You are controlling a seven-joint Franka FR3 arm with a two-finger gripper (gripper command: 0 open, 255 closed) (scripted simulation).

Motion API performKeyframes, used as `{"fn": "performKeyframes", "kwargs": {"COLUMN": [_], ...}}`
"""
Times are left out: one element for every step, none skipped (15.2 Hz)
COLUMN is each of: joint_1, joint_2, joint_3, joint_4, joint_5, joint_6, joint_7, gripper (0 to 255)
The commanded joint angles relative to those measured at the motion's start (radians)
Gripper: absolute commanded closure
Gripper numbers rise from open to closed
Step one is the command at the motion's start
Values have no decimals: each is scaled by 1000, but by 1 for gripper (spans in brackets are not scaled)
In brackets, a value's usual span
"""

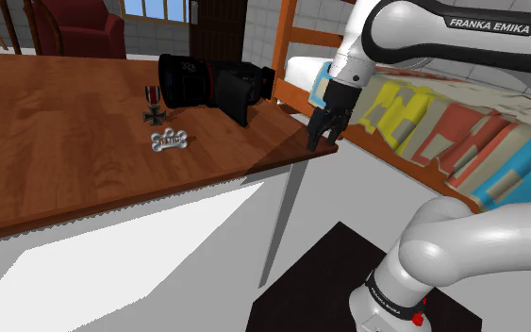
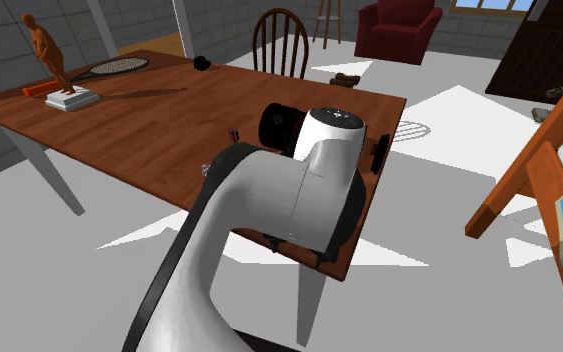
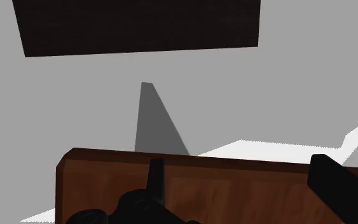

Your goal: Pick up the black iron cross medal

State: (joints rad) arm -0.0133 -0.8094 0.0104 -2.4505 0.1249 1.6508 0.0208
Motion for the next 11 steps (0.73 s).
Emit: {"fn": "performKeyframes", "kwargs": {"joint_1": [0,5,10,14,18,21,23,25,26,26,25], "joint_2": [0,23,46,70,95,120,146,172,199,226,253], "joint_3": [0,19,38,57,76,95,113,132,150,169,187], "joint_4": [0,13,27,42,58,76,94,114,134,156,179], "joint_5": [0,7,13,18,21,23,24,23,21,18,13], "joint_6": [0,24,48,72,94,116,137,158,177,196,214], "joint_7": [0,17,33,50,67,84,101,118,136,154,173], "gripper": [0,0,0,0,0,0,0,0,0,0,0]}}
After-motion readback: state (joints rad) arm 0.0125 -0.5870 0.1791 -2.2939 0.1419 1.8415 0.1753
